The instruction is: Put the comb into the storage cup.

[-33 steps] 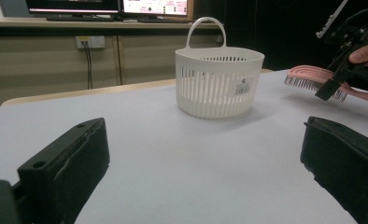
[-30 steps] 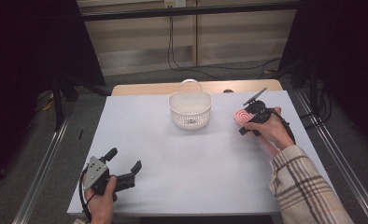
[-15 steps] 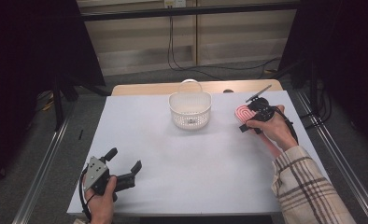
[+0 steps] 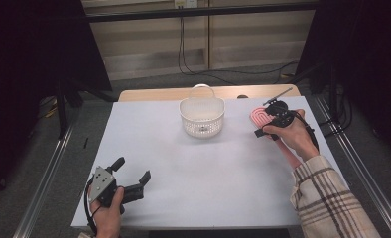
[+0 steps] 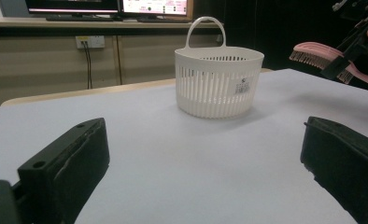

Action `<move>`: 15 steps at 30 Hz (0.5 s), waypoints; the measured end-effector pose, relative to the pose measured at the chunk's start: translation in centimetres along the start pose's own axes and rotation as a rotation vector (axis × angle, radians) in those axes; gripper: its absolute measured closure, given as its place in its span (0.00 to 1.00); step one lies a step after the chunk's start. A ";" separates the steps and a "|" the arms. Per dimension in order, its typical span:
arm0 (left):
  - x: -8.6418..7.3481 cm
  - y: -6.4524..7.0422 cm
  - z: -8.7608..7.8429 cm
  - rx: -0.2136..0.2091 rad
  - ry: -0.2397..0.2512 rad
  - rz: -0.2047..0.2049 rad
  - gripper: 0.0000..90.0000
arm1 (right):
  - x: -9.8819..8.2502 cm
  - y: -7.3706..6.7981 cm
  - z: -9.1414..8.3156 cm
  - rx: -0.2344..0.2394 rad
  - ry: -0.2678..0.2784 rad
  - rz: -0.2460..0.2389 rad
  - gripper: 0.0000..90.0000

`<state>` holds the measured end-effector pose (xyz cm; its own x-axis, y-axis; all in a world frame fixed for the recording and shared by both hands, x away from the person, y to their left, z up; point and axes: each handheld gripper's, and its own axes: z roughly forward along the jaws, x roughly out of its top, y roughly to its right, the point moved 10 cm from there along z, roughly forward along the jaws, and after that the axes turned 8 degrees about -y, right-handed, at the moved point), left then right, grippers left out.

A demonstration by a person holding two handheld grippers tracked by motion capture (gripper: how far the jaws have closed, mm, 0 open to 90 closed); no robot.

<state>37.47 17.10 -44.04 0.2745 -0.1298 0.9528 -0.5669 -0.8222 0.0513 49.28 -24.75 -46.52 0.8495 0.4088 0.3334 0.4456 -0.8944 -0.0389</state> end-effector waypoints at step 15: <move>0.0 0.0 -0.1 -0.001 0.000 0.000 0.02 | 1.2 -1.0 -1.2 -0.005 0.069 -0.014 0.22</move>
<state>37.43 17.15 -44.02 0.2748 -0.1299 0.9527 -0.5674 -0.8218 0.0516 49.49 -23.63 -44.94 0.8218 0.4075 0.3982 0.4555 -0.8897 -0.0295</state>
